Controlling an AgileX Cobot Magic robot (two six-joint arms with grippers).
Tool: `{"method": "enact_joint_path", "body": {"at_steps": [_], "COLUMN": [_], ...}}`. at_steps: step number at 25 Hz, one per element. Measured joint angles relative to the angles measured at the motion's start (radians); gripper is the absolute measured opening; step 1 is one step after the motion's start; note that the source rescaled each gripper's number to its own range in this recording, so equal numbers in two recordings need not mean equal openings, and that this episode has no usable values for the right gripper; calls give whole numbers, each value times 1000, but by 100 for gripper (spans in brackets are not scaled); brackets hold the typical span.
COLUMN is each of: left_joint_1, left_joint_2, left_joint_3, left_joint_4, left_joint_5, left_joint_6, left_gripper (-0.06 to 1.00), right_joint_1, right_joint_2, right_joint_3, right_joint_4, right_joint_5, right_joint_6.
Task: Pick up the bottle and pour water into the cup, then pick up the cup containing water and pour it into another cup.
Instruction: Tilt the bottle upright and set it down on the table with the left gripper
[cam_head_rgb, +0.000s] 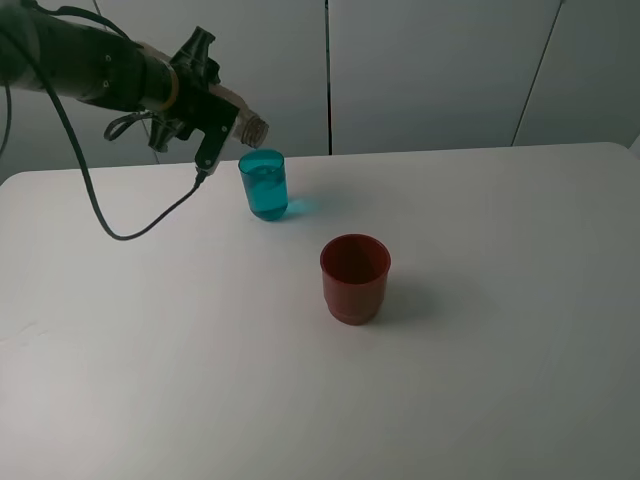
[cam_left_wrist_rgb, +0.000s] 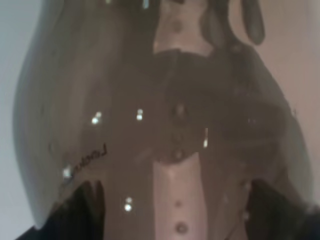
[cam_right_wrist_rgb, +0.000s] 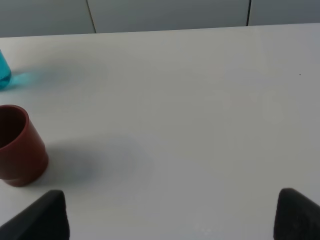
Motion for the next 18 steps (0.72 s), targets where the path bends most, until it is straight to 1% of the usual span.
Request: {"method": "enact_joint_path", "body": {"at_steps": [4,9,11,12,14,18], "left_joint_1": [0,0,0,0,0,0], "left_joint_2": [0,-2,-22,-34,-66,-126], "left_joint_3": [0,0,0,0,0,0], "left_joint_4": [-10,-18,-38,-63,-144,-353], "left_joint_5": [4,20,20,20,18,21], "left_joint_6": [-172,-423,-527,-562,-618,-649], "left_gripper": [0,0,0,0,0,0], "right_joint_1": [0,0,0,0,0,0], "right_joint_2": [0,0,0,0,0,0], "right_joint_3": [0,0,0,0,0,0], "right_joint_4": [0,0,0,0,0,0], "right_joint_5": [0,0,0,0,0,0], "right_joint_6": [0,0,0,0,0,0]}}
